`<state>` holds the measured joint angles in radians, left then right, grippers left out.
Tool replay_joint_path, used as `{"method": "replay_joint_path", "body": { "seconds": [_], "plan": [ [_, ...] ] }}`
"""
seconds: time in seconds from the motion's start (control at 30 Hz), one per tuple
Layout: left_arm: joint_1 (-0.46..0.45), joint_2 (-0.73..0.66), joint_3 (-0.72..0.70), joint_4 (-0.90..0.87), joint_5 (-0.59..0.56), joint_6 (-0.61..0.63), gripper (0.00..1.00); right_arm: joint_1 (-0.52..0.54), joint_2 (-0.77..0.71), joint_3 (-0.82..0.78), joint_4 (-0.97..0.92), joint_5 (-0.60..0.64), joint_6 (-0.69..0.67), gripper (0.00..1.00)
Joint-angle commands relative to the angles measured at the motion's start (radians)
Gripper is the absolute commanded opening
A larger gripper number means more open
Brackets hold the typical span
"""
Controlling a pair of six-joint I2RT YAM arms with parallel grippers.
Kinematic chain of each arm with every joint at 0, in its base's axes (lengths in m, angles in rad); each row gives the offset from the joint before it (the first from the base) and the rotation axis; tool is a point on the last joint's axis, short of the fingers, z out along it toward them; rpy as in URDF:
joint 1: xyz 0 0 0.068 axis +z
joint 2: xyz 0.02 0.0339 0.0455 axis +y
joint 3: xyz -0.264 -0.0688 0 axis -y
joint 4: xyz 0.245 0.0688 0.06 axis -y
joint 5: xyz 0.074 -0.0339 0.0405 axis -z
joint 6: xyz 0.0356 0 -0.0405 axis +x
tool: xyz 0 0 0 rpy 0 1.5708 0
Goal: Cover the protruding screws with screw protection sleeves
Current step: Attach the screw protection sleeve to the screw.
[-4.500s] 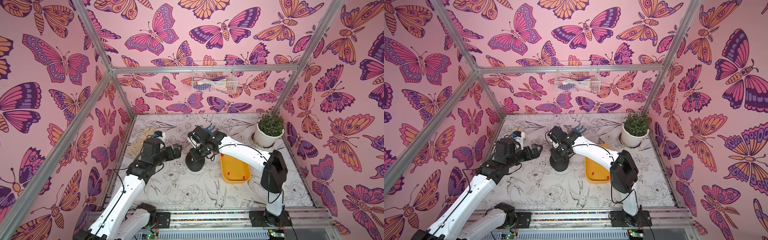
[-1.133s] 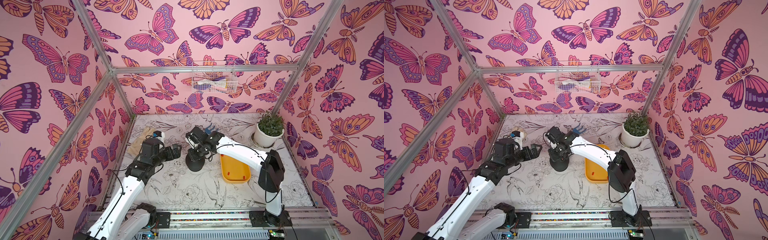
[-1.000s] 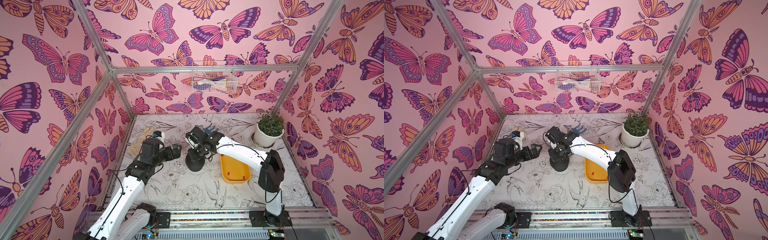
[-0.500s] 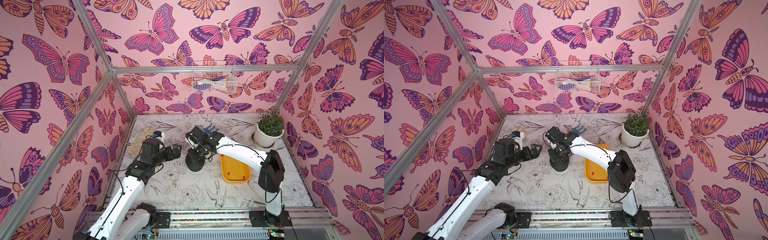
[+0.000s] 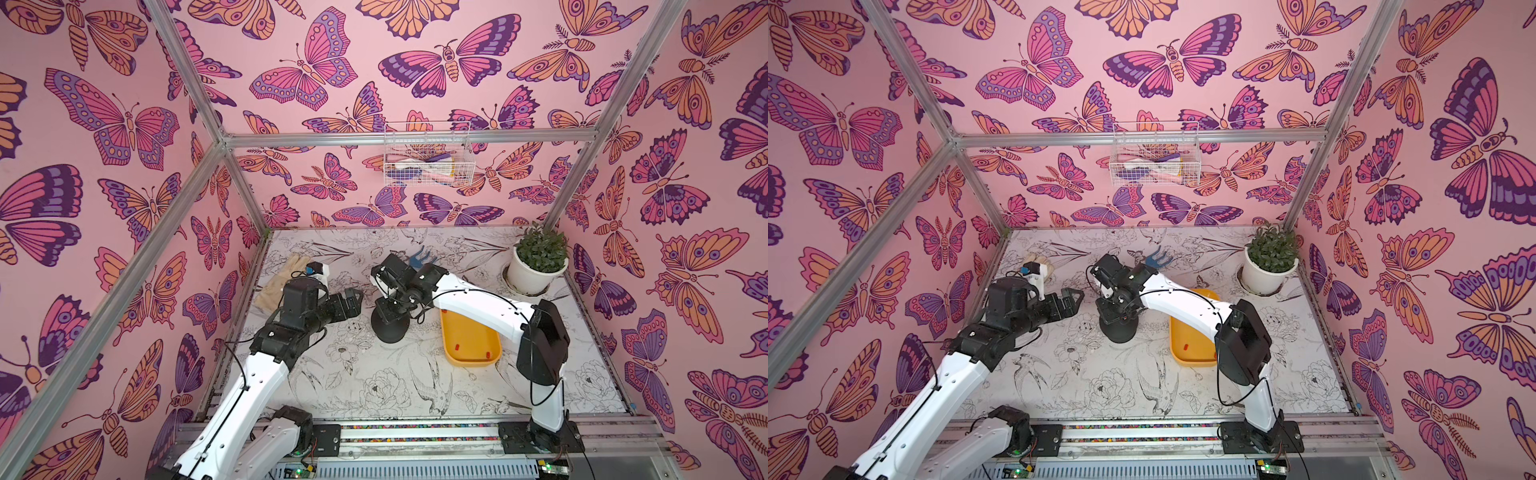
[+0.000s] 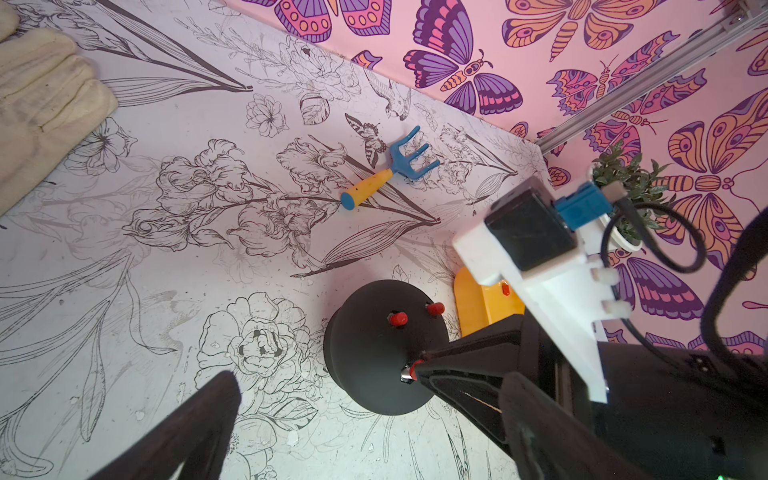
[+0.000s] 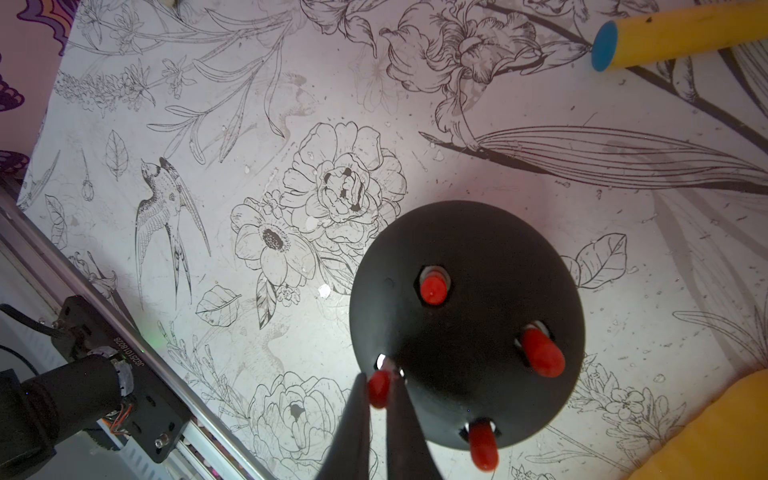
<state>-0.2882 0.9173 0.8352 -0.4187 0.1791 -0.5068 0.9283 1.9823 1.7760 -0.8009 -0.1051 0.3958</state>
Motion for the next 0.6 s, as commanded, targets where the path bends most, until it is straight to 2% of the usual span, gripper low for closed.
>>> {"method": "replay_joint_path", "body": {
  "seconds": [0.0, 0.57],
  "plan": [
    [0.006, -0.014, -0.019, 0.006, -0.009, 0.004, 1.00, 0.017, -0.005, -0.021, -0.023, -0.007, 0.012, 0.11],
    [0.006, -0.017, -0.018, 0.003, -0.012, 0.004, 1.00, 0.017, -0.012, -0.024, -0.020, 0.001, 0.013, 0.13]
  ]
}}
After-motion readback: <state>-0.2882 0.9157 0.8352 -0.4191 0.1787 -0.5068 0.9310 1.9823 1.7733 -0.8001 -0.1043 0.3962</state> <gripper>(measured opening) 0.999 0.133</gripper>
